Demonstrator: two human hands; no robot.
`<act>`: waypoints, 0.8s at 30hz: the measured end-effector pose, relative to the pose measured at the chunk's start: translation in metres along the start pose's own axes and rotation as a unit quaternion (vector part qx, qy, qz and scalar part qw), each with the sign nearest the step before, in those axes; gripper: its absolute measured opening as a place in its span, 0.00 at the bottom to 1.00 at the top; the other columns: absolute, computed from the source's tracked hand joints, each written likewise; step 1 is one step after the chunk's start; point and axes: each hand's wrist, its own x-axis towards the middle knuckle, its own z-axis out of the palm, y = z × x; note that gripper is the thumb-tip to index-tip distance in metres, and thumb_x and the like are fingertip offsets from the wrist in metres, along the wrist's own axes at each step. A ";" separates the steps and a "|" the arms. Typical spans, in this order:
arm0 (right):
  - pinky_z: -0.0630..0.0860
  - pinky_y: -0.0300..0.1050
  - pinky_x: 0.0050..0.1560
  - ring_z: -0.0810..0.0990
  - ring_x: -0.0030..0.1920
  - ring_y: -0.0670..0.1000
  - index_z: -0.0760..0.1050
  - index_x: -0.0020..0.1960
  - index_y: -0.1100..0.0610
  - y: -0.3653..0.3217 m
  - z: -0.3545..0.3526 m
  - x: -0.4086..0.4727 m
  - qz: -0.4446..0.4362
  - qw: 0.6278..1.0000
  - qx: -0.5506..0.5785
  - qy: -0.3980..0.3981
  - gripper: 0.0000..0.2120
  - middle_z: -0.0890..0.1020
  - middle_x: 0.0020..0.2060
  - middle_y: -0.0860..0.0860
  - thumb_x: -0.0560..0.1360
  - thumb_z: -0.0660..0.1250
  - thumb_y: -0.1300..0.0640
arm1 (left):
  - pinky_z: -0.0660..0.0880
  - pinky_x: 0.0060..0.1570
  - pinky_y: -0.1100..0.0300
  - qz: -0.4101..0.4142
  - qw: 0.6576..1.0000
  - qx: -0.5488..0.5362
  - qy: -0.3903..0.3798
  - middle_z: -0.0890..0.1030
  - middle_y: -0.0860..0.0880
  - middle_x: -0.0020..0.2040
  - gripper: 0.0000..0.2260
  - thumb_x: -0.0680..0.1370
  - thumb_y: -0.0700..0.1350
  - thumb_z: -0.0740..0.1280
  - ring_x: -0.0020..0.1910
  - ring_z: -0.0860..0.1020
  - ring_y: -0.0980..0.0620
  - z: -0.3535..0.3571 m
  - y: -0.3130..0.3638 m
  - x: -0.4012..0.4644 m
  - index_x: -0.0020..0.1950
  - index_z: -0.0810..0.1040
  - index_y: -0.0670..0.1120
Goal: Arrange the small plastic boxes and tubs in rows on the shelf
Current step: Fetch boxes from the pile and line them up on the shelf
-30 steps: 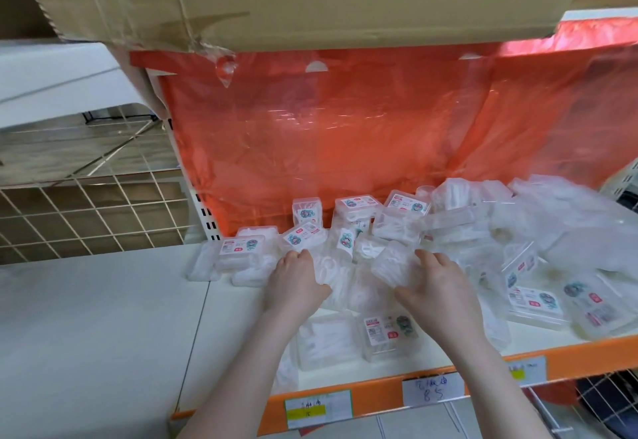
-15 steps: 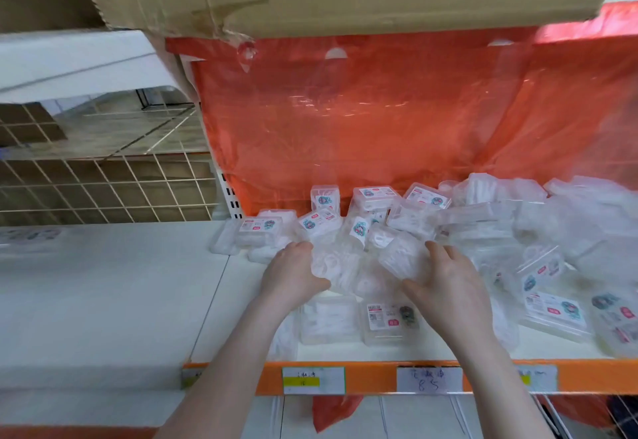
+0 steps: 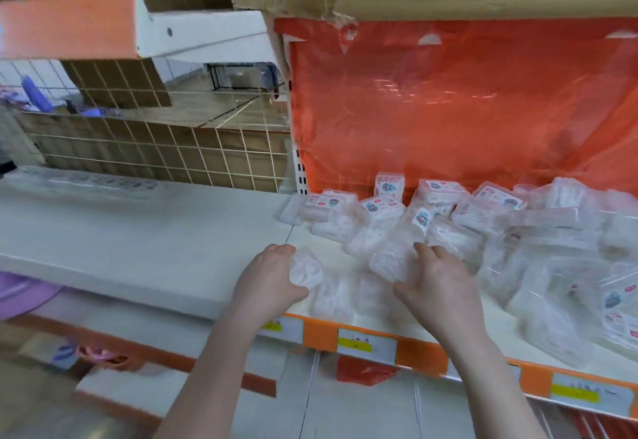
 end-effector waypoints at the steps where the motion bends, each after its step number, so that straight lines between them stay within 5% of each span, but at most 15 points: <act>1: 0.69 0.47 0.49 0.72 0.55 0.56 0.70 0.61 0.57 -0.011 0.003 -0.001 -0.010 1.000 0.002 -0.007 0.24 0.75 0.53 0.54 0.67 0.68 0.51 | 0.71 0.52 0.56 -0.007 1.000 -0.001 0.003 0.73 0.46 0.58 0.24 0.69 0.47 0.71 0.58 0.73 0.47 -0.005 -0.010 -0.004 0.62 0.72 0.44; 12: 0.69 0.47 0.49 0.73 0.56 0.55 0.70 0.59 0.55 -0.188 0.056 -0.036 -0.100 0.994 0.016 -0.037 0.22 0.75 0.52 0.53 0.69 0.66 0.48 | 0.73 0.46 0.55 -0.054 0.997 0.002 0.052 0.73 0.49 0.53 0.19 0.70 0.50 0.70 0.52 0.74 0.48 -0.085 -0.181 -0.066 0.58 0.71 0.47; 19: 0.71 0.47 0.51 0.72 0.58 0.56 0.70 0.61 0.56 -0.313 0.095 -0.068 -0.115 0.990 0.052 -0.066 0.21 0.75 0.55 0.54 0.70 0.66 0.50 | 0.72 0.53 0.56 -0.081 0.994 0.023 0.074 0.73 0.48 0.60 0.25 0.70 0.48 0.70 0.59 0.72 0.47 -0.137 -0.302 -0.103 0.65 0.70 0.46; 24: 0.69 0.46 0.50 0.73 0.57 0.55 0.70 0.62 0.56 -0.380 0.113 -0.075 -0.142 0.985 0.057 -0.076 0.23 0.75 0.55 0.53 0.71 0.67 0.48 | 0.73 0.50 0.53 -0.097 0.992 0.005 0.084 0.74 0.48 0.54 0.18 0.69 0.47 0.68 0.55 0.73 0.47 -0.167 -0.369 -0.115 0.57 0.72 0.47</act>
